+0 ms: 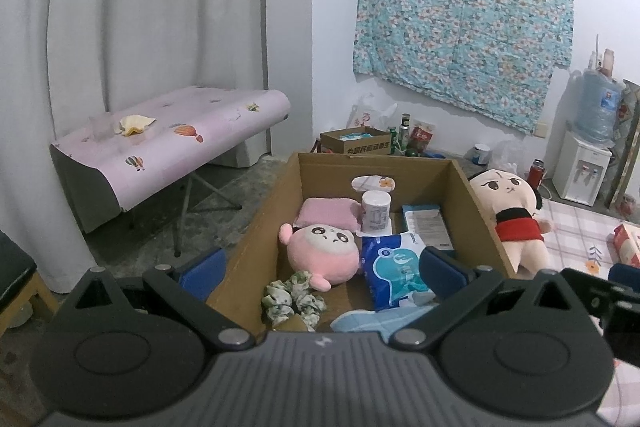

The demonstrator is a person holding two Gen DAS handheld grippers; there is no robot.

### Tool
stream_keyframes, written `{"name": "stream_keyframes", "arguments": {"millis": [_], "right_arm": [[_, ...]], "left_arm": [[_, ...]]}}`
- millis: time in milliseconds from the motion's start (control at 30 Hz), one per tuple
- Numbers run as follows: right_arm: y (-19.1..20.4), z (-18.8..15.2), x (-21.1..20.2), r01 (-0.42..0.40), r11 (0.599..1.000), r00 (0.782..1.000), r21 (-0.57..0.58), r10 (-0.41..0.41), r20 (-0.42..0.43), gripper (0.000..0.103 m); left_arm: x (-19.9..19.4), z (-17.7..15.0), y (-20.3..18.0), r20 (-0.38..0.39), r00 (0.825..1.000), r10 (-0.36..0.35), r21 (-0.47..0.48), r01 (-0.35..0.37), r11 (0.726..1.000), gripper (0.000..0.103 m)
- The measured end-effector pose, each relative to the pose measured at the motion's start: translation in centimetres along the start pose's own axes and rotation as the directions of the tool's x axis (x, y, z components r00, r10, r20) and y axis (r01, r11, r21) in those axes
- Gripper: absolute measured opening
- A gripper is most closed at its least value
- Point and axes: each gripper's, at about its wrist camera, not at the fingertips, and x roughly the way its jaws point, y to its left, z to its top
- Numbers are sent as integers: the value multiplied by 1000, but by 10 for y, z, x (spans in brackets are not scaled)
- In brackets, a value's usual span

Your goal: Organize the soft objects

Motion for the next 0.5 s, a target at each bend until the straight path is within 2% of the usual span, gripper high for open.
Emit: {"name": "stream_keyframes", "arguments": {"millis": [500], "right_arm": [[0, -1, -4, -2, 1000, 1000, 1, 2, -5, 68]], "left_arm": [[-2, 2, -4, -2, 1000, -4, 7, 4, 1000, 103]]}}
